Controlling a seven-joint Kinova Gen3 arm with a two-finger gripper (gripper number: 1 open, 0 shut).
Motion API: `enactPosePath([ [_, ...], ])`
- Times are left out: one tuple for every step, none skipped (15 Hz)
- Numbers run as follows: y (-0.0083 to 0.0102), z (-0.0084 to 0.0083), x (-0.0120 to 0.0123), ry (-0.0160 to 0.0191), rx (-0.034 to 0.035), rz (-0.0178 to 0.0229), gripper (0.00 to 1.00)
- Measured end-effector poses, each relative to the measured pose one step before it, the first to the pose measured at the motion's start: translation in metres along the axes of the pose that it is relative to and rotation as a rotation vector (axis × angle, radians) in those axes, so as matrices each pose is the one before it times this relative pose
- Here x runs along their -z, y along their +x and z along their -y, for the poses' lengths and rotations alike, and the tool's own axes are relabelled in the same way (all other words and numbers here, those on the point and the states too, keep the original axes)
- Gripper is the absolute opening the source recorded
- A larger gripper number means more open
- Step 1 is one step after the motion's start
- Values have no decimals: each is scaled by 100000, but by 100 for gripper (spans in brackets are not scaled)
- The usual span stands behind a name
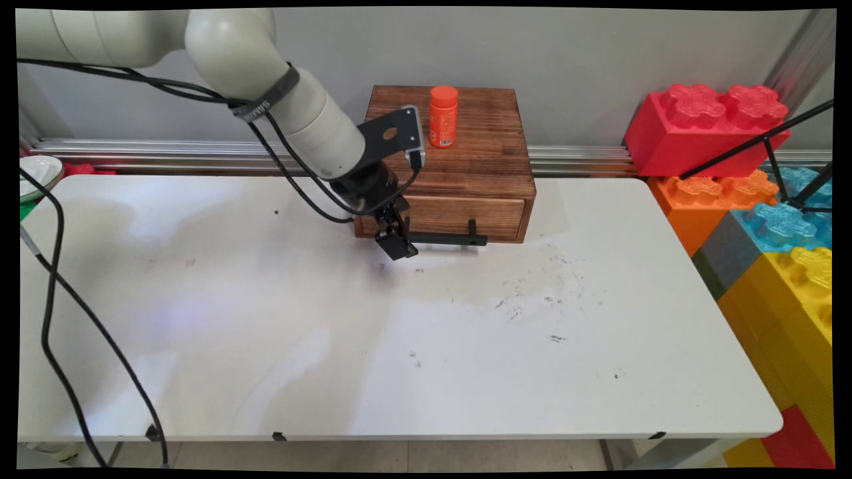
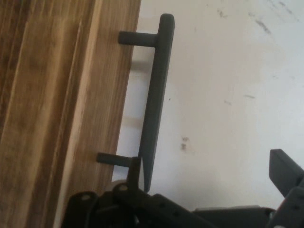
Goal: Open the drawer
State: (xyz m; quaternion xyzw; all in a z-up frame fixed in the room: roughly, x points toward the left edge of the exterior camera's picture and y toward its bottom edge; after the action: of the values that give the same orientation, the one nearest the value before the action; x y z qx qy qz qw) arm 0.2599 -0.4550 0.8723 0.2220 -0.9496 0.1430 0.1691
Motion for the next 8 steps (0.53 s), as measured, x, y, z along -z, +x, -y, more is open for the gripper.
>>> enactPosePath([
  [-5,-48,-296,-12,180,206,100],
  [14,-38,-309,52,-28,135,100],
  [91,6,-345,149,-265,-75,100],
  [133,53,-424,203,-369,-162,100],
  [168,58,-487,185,-511,-211,100],
  [143,47,-349,120,-516,-183,100],
  [200,82,-548,212,-1016,-268,100],
  [163,93,-459,284,-931,-203,100],
])
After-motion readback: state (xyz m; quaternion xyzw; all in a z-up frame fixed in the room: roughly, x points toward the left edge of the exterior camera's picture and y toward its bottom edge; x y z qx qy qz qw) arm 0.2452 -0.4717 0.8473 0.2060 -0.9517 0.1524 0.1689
